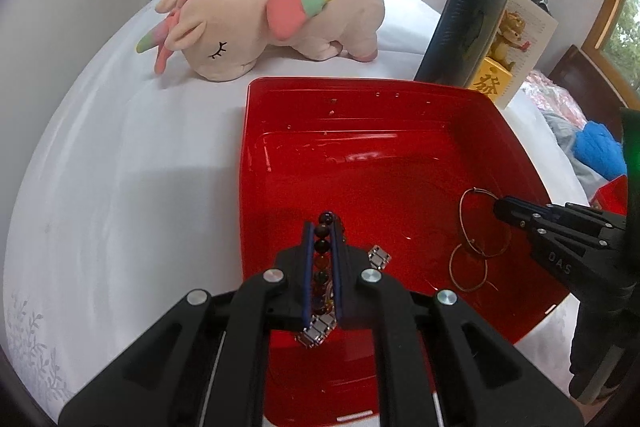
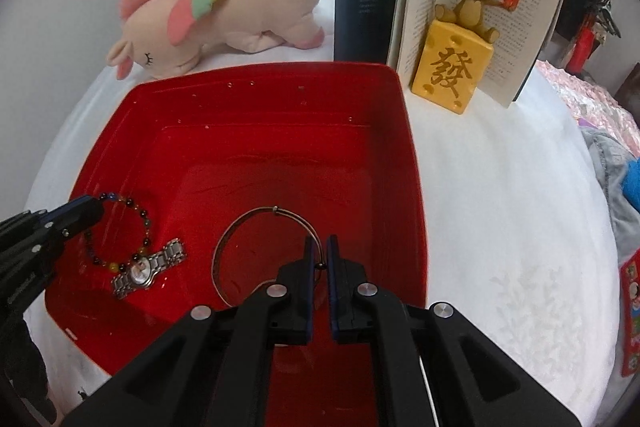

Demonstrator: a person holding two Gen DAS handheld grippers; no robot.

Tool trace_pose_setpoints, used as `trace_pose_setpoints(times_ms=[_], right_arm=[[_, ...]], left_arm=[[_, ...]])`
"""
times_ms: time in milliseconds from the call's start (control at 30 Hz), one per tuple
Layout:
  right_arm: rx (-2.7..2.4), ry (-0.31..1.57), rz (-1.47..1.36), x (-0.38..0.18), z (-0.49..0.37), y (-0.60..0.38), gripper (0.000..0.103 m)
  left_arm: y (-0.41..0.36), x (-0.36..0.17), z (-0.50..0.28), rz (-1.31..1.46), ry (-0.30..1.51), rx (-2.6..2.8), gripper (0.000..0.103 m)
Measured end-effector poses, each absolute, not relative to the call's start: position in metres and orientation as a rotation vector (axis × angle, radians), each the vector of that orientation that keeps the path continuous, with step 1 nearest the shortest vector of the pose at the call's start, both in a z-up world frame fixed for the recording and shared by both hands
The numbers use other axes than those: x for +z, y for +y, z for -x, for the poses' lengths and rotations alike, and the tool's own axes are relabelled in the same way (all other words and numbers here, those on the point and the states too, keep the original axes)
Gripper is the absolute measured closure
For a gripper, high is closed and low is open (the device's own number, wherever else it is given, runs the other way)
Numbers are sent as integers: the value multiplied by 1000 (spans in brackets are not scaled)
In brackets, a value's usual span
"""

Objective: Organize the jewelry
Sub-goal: 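Carry the bracelet and bangles to the red tin, opening the left tool inside, then open the right tool to drop the bangles in the tin, withdraw both tools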

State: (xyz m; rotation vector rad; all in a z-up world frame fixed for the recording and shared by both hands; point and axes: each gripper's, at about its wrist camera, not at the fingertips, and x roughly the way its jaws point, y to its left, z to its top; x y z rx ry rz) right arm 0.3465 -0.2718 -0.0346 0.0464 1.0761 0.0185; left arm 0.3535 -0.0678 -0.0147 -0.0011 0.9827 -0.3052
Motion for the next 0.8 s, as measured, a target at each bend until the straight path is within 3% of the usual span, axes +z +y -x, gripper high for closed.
trace_pose_setpoints(times_ms=[200,267,467,700,800], right_arm=[[27,1068,-35,-35,-351,-267,95],[23,1061,-28,-35,-350,-267,84],[33,1037,-51,-24,-342,-272,83],[58,1008,-82,-8,-324,-277,83],[55,999,-79,-4,-317,-277,84]], left_arm=[[-67,-23,-359,-4,1001,-291,93],[-67,-24,-358,-7,1003,-290,81],[-67,-14,-346,-24,964,-288,63],[-65,-2,-325,-28,929,-259,56],[-67,3,-311,-42,914,-254,47]])
